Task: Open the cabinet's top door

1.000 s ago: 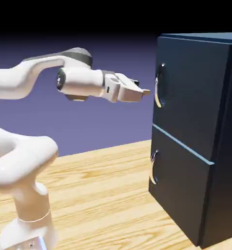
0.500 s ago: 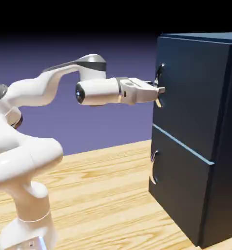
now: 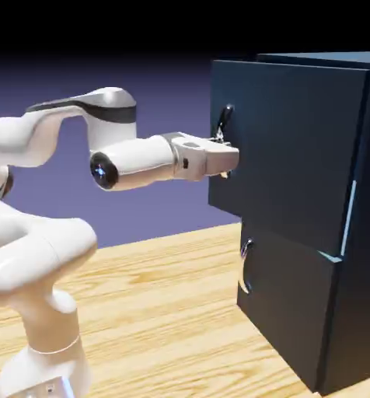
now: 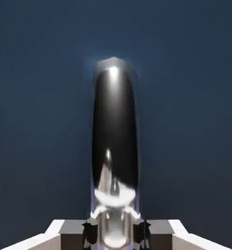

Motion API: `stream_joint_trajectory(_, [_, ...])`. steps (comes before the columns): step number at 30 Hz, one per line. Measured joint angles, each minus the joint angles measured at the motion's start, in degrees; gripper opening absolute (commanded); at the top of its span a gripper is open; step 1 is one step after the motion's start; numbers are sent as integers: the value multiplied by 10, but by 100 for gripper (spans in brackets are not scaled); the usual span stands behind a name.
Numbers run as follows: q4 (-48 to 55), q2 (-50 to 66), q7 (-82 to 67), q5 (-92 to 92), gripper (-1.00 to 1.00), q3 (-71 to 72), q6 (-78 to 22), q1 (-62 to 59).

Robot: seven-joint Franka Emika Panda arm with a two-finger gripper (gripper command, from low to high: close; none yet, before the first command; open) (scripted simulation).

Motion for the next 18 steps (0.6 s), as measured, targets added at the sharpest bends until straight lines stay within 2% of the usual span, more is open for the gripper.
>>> stream_joint_trajectory(9, [1, 92, -76, -190, -100, -187, -191, -39])
stream_joint_trajectory(18, [91, 275, -177, -384, -100, -335, -365, -57])
